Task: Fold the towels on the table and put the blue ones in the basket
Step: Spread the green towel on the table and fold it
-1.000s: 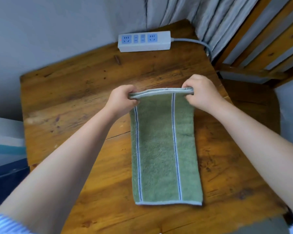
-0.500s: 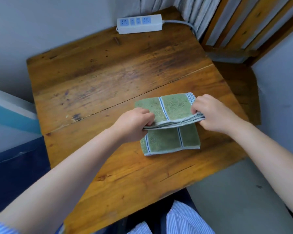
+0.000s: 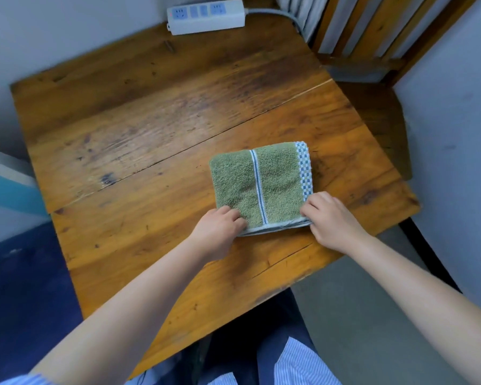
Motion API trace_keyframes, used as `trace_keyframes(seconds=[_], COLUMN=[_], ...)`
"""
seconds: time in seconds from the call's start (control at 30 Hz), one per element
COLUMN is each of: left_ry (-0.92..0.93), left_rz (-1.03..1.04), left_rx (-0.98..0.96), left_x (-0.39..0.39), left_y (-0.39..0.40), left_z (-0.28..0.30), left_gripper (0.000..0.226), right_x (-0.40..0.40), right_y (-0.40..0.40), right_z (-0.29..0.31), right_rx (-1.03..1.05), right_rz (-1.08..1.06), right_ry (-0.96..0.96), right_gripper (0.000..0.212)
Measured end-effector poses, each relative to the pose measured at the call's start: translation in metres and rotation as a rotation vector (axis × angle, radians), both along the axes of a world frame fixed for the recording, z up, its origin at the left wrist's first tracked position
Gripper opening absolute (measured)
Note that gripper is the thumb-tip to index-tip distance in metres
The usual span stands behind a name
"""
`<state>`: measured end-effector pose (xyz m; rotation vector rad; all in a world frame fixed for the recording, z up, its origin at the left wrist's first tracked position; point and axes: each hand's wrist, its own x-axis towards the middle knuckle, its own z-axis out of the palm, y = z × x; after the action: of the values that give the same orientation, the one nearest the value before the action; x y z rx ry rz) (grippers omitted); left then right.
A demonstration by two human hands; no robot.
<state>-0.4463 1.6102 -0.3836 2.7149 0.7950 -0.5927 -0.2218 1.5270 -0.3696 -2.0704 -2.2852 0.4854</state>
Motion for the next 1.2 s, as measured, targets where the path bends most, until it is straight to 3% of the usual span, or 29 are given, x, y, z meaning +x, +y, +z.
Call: trace_keyframes(seconds=[0.13,0.2,0.3,0.43,0.63,0.77,1.2], left_ry=[-0.014,-0.281,-0.641,-0.425,-0.237,-0.206,-0.201], left_rz=[0.027,0.128,0.335,0.689,0.673,0.68,0.78], left_rx=[-0.004,0.044,0.26,0.117,0.105,0.085,-0.066], left_x=[-0.004,-0.002,0.01,0.039,0.039,0.035,0.04], left_y=[-0.003,0.001,0.014,0.031,0.037,0.032,0.038], left_z=[0.002,0.015,0.022,0.014,-0.027,-0.037,-0.029], left_gripper=[0.027,0.024,0.035,0.051,0.058,0.059,0.06], right_x=[0.004,0.004,-0.006,-0.031,-0.043,-0.032,0.014], right_y=[0.0,0.008,0.039,0.087,0.104,0.094,0.082], right_z=[0.003,0.014,0.022,0.013,-0.023,-0.041,-0.038], right_rx=[-0.136,-0.012,0.239,0.18,0.0,-0.082,-0.223], right_rz=[0.006,-0.012,-0.107,-0.224,-0.117,-0.066,-0.473], right_ry=[-0.053,0.002,0.055,0.07,-0.013,-0.079,-0.086], right_gripper=[0.029,0.021,0.028,0.042,0.049,0.051,0.058])
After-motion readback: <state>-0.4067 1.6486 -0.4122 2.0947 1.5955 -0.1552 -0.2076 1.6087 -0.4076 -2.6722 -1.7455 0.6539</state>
